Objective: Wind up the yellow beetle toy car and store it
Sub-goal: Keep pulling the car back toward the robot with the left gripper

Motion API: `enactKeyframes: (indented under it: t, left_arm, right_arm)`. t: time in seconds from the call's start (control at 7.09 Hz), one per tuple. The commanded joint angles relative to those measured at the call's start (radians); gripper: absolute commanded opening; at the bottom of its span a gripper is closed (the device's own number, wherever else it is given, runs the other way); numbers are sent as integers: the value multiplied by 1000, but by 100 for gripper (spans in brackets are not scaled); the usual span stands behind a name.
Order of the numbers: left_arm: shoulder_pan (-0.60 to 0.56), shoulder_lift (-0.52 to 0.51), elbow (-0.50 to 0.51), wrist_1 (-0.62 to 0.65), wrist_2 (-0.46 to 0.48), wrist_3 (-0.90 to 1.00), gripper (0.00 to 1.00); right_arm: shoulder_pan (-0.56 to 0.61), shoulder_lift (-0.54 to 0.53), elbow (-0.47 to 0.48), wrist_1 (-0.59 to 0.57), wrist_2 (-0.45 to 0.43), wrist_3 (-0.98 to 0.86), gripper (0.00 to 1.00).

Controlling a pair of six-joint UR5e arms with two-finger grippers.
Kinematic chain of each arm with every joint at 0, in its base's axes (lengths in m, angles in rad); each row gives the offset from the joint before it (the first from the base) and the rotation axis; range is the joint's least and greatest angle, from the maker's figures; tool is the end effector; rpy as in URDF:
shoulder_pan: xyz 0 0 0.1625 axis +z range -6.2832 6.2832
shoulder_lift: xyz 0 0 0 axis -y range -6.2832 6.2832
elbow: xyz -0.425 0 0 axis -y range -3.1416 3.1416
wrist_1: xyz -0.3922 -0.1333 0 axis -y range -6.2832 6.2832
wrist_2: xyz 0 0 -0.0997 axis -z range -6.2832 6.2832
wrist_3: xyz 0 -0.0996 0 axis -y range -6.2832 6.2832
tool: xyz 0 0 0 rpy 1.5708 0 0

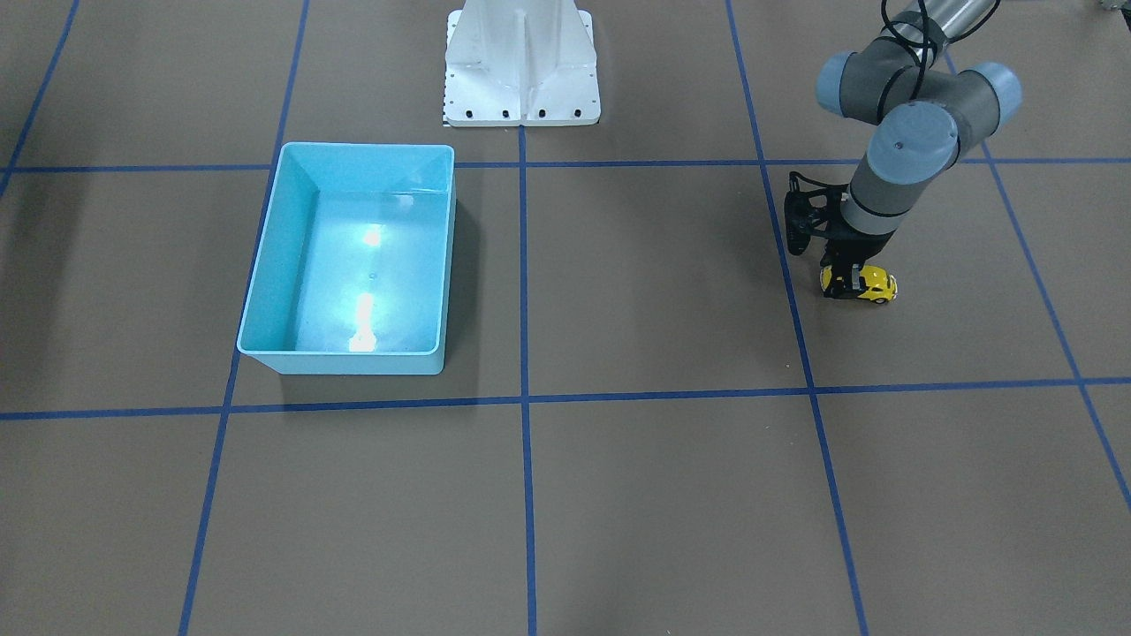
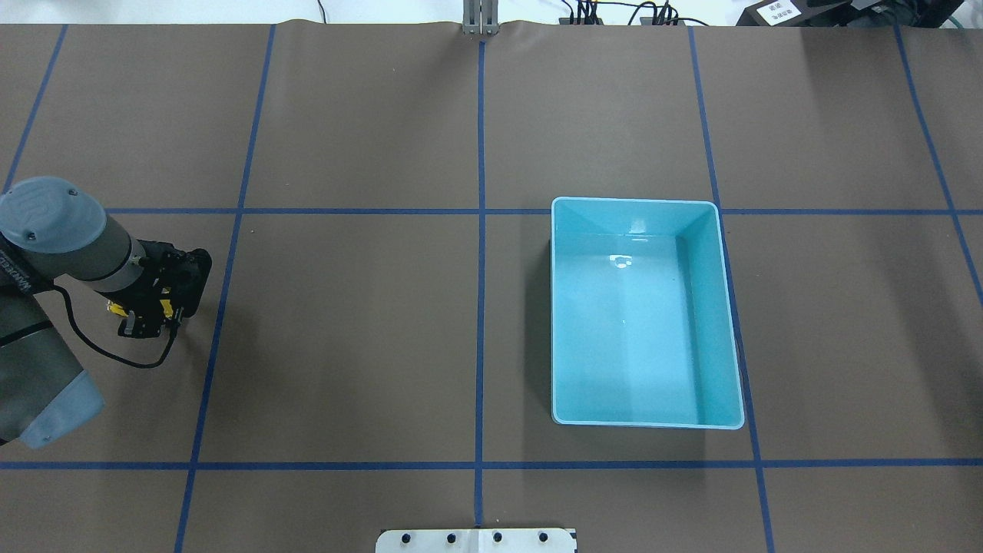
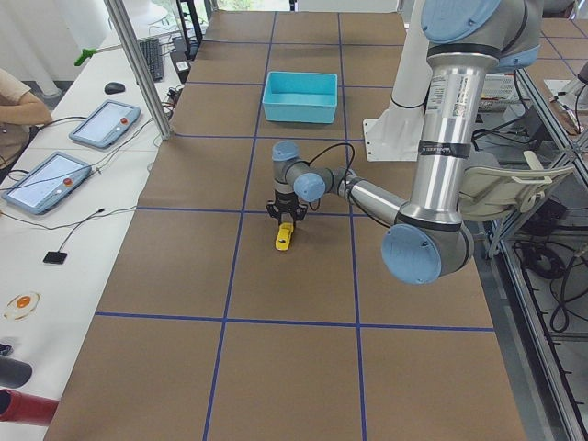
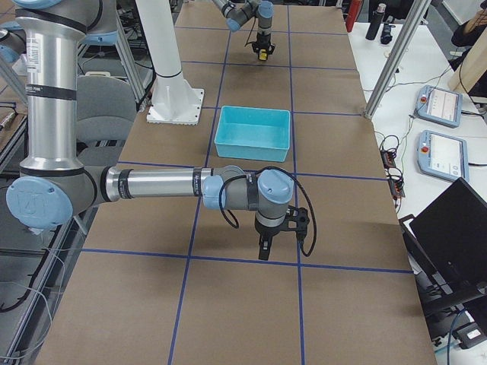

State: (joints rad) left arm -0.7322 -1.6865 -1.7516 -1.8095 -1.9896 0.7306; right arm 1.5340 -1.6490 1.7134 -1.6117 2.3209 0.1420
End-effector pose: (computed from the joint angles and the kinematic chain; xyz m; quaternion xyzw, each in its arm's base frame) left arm 0.3517 -0.4409 0.4975 0.2475 0.2141 0.7054 0.6287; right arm 0.0485 -0.4617 0.6315 -0.0218 -0.3658 0.0446 0.9294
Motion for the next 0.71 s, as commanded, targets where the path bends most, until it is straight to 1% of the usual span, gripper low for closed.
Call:
enactKeyframes:
  t: [0.0,0.28,0.56]
  left_arm:
    - [-9,11,1,-19,-5,10,0]
    - [-23,19,6,-21,-24,32,0]
    - [-24,45,7,-59,-28,35,0]
  right_arm:
    - [0,0,-2,-1,0,-1,99]
    - [0,0,-2,1,0,-1,99]
    - [0,0,-2,-1,0,-1,99]
